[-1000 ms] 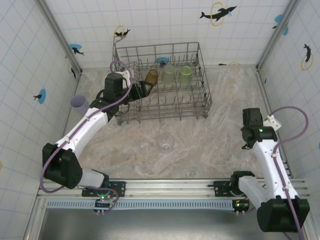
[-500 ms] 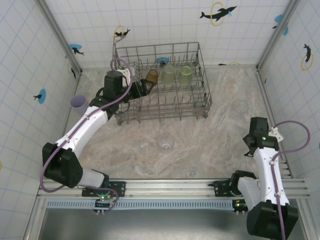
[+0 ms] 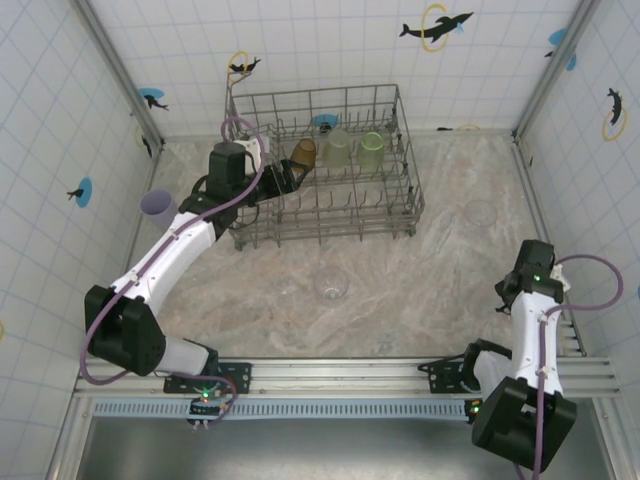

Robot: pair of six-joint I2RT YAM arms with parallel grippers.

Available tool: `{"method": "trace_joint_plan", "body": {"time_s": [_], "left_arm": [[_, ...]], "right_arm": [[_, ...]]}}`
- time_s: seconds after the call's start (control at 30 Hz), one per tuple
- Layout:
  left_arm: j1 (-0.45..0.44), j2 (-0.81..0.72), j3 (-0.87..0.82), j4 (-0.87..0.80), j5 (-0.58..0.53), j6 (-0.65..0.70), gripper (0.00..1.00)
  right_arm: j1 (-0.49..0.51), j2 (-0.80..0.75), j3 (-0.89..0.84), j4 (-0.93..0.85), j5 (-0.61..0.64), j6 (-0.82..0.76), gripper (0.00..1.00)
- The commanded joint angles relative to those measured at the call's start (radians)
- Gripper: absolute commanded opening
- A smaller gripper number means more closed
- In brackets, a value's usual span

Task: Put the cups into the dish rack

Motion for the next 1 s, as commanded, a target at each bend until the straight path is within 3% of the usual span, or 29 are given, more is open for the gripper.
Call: {"method": "trace_joint_plan", "body": {"time_s": [0.0,0.17,0.27,0.8,0.97], "left_arm": [[0.006,-0.01,0.0,-0.017,0.0,0.025,0.98],[0.006,-0.012,0.0,-0.02,-0.007,0.023,0.97],[0.006,-0.011,-0.002,-0.02,-0.012,0.021,0.98],[0.006,-0.014,0.003,-0.019,-0.078,-0.006,0.98],[0.006,-0.02,-0.009,-0.016,-0.112,-0.022,0.97]], "right_arm": [[-0.023,0.017,-0.03,0.041,-0.034,-0.036,0.46],[-0.036,0.022,-0.03,0.059,-0.03,-0.044,0.13],[-0.036,0.036,-0.015,0.058,-0.033,-0.05,0.0],[-0.035,0.172,0.25,0.071,-0.072,-0.149,0.0],[-0.029,0.241,0.351,0.092,-0.165,-0.179,0.0]]}}
